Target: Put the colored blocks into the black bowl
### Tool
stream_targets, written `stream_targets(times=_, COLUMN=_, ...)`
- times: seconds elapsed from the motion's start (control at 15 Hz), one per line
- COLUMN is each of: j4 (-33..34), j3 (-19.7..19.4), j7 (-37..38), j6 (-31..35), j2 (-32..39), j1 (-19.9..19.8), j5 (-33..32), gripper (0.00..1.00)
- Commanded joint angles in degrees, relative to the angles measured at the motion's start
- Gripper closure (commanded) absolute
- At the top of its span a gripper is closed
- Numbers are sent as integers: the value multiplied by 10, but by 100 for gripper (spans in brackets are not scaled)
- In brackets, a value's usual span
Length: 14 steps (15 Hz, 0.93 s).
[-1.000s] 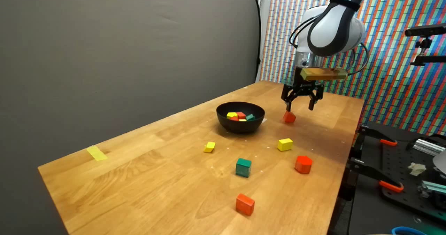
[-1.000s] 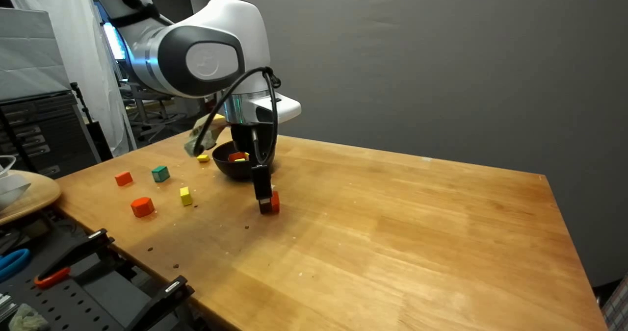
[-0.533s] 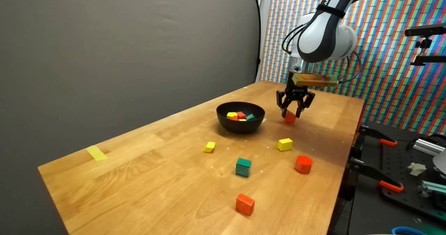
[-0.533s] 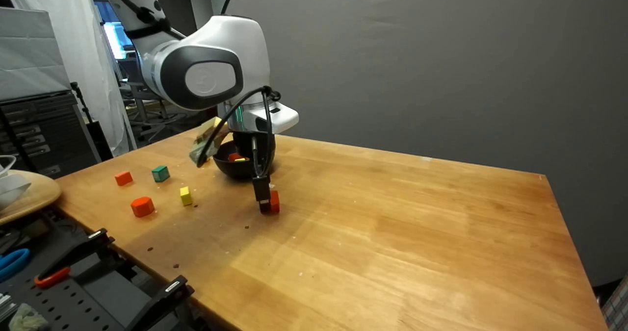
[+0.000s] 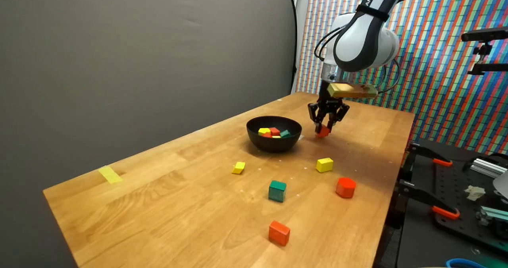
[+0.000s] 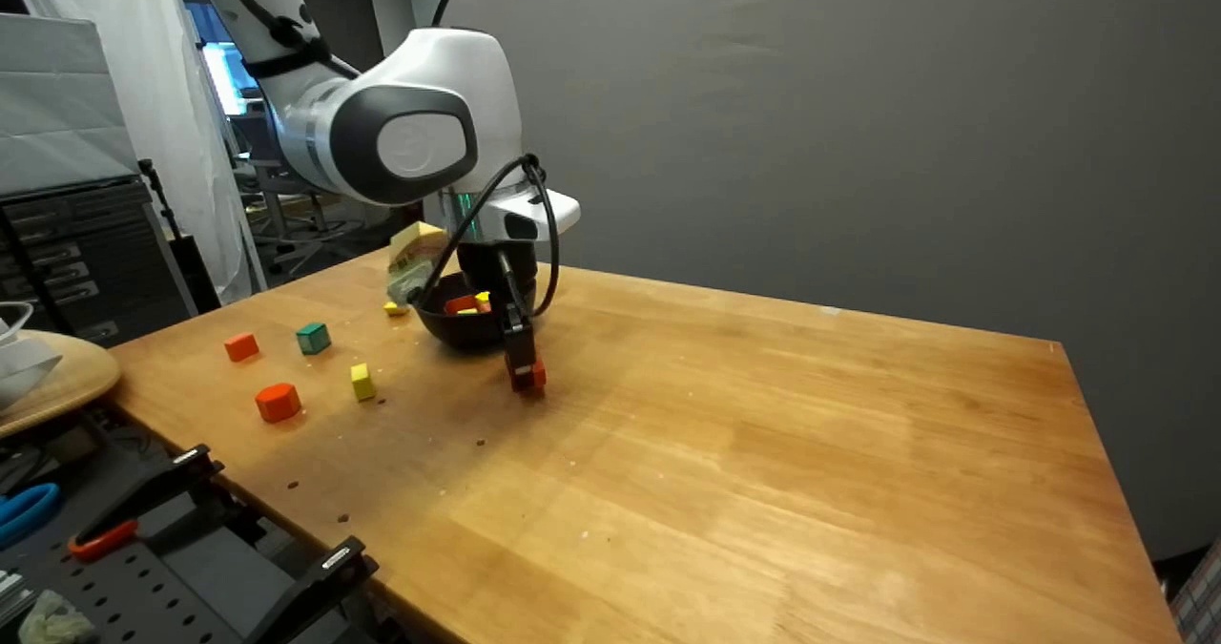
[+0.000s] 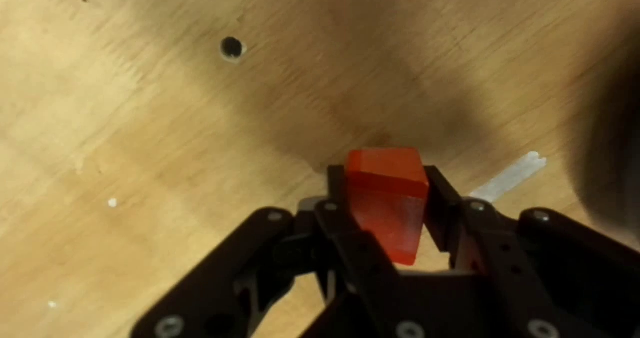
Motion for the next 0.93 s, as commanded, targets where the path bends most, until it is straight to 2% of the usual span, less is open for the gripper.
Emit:
stream_targets(times=0.0, j4=-32, j3=-88, j7=50, j6=-14, j2=-95, j1=109, j5=-130, gripper=83)
stream_targets(times=0.13, j4=-15, j3=-144, j7=104, j6=-19, j2=-115, j1=179, j5=-232, gripper=83)
stream_targets(times=0.2, j4=-4, j3=-139, j7=127, j6=-13, j2=-120, j1=187, j5=-279, gripper=83)
stream_targets(times=0.27, j4=7, j3=-117, j7=147, j6=-5, j2=-123, j1=175, j5=-326, gripper=83)
stream_targets(times=0.33, j4=17, j3=-136, j7=155, j6=10, j2=-118, j1=207, j5=-349, gripper=83)
stream_targets(times=0.6, j4=48, j3=-68, j7=83, j6=85, j2=-67, j1=191, j5=-282, gripper=83)
stream_targets(times=0.73, j4=62, j3=-29, j7=48, j6=94, j2=-40, j1=171, j5=-248, gripper=83)
stream_targets(times=0.8, j4=65, j3=-5, j7=23, j6=88, j2=-33, j1=157, j5=-229, gripper=39)
stream_targets(times=0.87, j4=68, j3=12, j7=-3, j6=78, j2=-30, j1=145, j5=-223, gripper=36)
